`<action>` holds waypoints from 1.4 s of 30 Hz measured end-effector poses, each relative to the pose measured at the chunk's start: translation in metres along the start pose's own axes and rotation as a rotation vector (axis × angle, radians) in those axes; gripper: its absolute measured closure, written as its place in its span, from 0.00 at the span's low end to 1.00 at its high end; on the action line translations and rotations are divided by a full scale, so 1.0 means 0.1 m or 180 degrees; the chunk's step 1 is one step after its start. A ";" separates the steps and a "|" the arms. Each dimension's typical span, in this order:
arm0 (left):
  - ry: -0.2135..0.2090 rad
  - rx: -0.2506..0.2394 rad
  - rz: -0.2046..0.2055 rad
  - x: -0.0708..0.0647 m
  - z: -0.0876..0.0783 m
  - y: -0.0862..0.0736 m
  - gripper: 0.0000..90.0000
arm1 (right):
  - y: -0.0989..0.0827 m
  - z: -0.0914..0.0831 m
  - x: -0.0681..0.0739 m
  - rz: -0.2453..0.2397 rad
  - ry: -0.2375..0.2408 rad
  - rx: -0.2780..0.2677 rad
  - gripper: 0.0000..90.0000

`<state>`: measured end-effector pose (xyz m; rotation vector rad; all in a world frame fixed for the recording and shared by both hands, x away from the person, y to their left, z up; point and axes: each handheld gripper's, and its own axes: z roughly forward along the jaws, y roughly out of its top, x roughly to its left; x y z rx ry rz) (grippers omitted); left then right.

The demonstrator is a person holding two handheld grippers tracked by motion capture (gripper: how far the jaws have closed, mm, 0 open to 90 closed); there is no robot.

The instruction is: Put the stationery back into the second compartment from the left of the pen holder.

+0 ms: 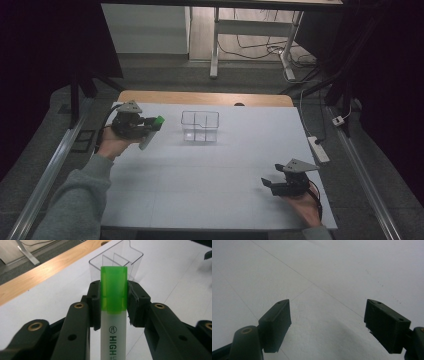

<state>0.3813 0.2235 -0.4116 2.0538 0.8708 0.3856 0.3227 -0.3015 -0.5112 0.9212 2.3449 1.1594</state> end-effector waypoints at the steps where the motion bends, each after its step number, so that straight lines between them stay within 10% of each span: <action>1: -0.0002 -0.0013 0.0004 0.00 0.00 0.01 0.74 | 0.00 0.00 0.00 0.0002 0.0000 -0.0003 0.24; 42: -0.0183 -0.0311 0.0273 -0.32 0.47 0.77 0.74 | 0.01 -0.01 0.00 -0.0009 0.0001 -0.0020 0.24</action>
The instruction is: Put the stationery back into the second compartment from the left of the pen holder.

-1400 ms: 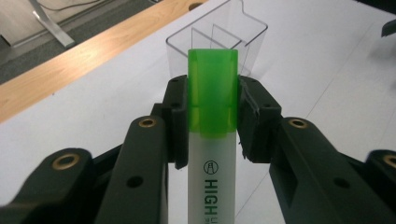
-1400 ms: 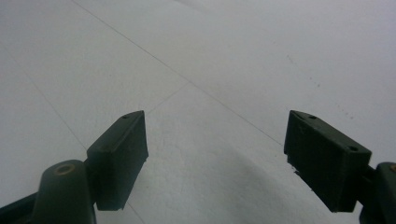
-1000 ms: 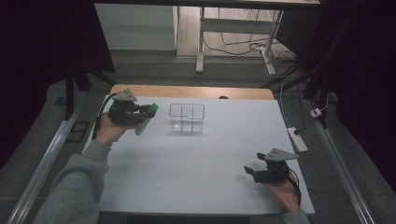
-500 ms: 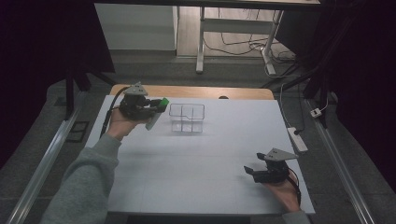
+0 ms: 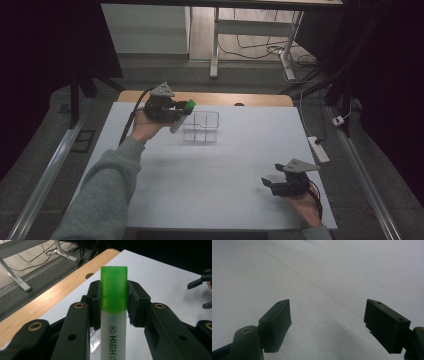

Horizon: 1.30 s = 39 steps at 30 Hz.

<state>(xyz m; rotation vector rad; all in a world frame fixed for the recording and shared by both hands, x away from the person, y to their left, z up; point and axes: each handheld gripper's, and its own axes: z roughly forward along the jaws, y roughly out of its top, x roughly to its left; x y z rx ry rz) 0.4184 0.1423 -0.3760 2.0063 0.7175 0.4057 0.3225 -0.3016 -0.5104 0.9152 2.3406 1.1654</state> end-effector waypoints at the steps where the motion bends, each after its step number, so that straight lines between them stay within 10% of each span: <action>1: -0.0006 -0.0012 0.0016 0.00 0.02 0.01 0.74 | 0.00 0.00 0.00 0.0001 -0.0001 0.0000 0.24; 39: -0.0033 -0.0115 -0.0003 -0.02 0.67 0.28 0.74 | -0.01 0.02 -0.01 0.0007 -0.0013 0.0066 0.24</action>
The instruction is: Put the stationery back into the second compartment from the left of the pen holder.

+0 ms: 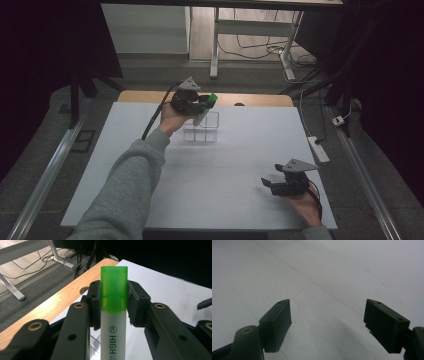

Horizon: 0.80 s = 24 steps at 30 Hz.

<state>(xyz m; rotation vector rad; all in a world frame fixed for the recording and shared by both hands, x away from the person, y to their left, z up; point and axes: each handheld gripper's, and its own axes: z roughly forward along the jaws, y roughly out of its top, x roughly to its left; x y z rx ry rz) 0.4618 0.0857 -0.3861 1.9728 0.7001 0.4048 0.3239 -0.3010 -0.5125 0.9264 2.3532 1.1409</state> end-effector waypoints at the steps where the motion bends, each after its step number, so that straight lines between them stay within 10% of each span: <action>1: 0.0003 -0.0005 -0.0010 0.01 0.01 0.00 0.74 | 0.00 0.00 0.00 0.0001 -0.0001 -0.0001 0.24; 24: 0.0039 0.0008 -0.0066 0.11 0.27 -0.04 0.74 | -0.01 0.03 0.00 0.0014 0.0015 0.0049 0.24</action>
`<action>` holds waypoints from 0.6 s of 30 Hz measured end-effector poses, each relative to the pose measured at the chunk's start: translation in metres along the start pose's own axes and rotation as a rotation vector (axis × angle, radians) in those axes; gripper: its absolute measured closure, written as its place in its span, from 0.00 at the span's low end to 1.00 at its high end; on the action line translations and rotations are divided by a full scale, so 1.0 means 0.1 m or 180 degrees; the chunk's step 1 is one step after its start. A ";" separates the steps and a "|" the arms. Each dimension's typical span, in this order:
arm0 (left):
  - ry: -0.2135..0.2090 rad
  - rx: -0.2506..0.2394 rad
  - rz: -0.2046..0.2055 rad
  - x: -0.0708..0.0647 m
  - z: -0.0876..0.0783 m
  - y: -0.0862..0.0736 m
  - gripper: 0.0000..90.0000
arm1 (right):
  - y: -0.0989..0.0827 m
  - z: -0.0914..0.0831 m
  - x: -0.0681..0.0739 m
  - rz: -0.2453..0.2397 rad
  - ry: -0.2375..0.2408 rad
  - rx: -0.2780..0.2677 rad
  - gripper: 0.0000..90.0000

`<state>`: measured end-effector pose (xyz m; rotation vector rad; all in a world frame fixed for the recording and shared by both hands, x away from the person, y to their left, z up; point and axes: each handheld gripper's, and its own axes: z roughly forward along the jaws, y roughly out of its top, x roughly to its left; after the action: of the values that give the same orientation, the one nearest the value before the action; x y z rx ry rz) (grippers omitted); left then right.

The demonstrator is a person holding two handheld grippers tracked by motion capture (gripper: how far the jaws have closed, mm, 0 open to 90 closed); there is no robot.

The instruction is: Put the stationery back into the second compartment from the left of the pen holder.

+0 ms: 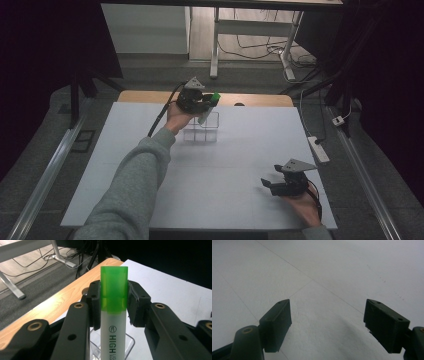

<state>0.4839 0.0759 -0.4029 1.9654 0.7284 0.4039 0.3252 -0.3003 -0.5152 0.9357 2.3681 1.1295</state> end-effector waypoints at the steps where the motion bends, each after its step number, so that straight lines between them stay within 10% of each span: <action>1: 0.0005 0.0000 -0.0007 0.01 0.00 -0.01 0.74 | 0.00 0.00 0.00 0.0001 0.0000 0.0002 0.24; 18: 0.0005 0.0113 -0.0059 0.07 -0.05 -0.16 0.55 | 0.00 0.01 0.00 -0.0007 0.0018 0.0015 0.24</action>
<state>0.4815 0.0893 -0.4145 1.9904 0.7590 0.3839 0.3255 -0.3000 -0.5159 0.9328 2.3766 1.1276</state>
